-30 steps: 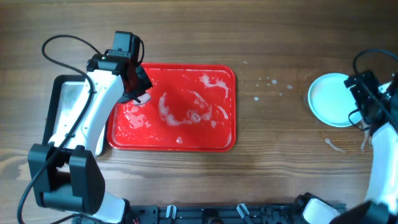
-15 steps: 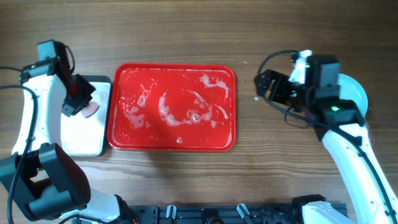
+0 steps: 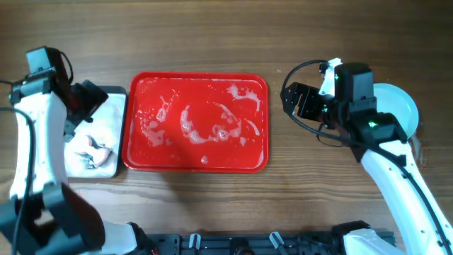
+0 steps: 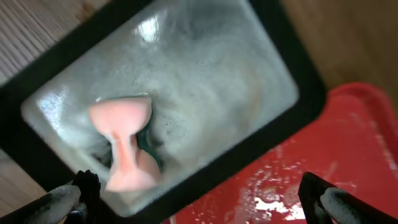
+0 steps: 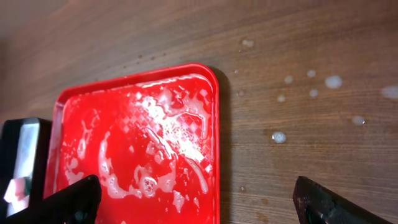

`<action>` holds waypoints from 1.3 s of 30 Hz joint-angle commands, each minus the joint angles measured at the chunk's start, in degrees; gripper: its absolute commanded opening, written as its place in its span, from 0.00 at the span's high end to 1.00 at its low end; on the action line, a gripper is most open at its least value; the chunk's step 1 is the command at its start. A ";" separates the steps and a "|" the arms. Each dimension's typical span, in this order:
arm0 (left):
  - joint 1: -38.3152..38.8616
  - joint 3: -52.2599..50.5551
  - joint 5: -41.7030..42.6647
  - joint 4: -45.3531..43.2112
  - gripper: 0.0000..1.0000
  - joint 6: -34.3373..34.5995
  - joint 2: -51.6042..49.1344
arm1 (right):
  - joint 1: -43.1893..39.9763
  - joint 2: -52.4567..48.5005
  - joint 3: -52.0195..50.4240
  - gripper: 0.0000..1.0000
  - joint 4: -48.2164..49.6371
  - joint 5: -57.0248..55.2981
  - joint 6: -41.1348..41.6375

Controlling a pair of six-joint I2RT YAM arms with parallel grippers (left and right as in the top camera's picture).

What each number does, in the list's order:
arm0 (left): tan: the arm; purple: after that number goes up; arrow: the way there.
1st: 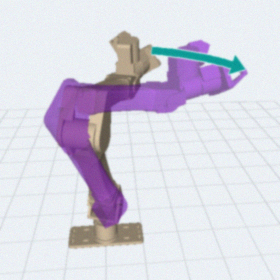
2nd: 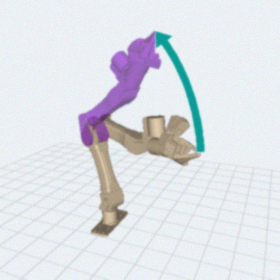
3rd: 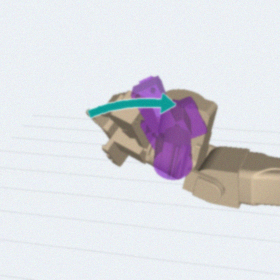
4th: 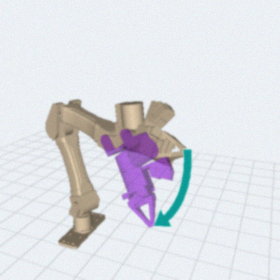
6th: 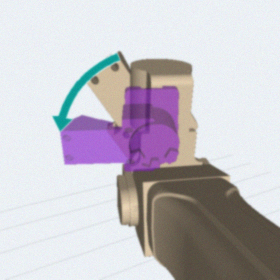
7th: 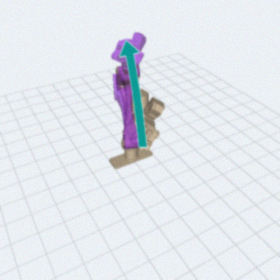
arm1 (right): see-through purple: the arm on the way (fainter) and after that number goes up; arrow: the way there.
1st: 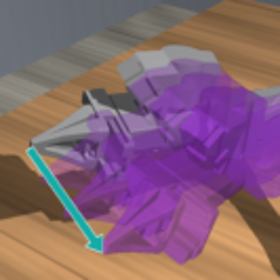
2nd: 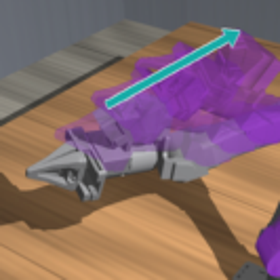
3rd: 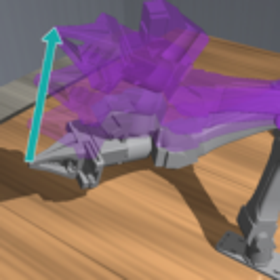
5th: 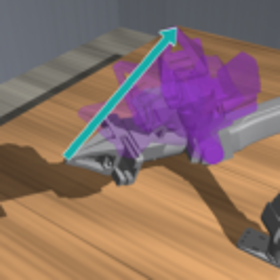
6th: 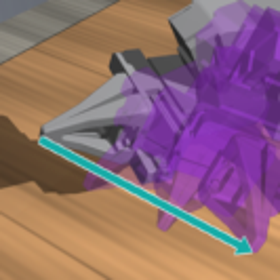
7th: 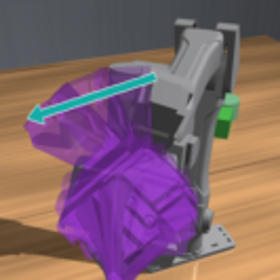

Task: Clean dirty plates on tray and stack at the side

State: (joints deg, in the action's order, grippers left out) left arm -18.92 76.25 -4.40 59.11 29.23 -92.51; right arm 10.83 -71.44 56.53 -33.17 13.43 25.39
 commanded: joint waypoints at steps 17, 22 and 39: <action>0.07 0.48 12.72 11.45 0.00 -0.07 41.51 | 0.09 40.65 0.59 0.00 -7.21 -2.05 -8.76; 0.07 0.48 12.72 11.45 0.00 -0.07 42.23 | 0.09 41.44 0.57 0.00 -8.17 -2.10 -8.52; 0.07 0.48 12.72 11.45 0.00 -0.07 42.21 | -0.85 41.24 -4.92 0.00 -11.69 -23.54 -2.97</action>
State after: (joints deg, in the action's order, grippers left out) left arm -18.85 76.27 7.42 70.61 28.82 -50.35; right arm 10.83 -30.20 55.40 -47.20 -3.40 21.85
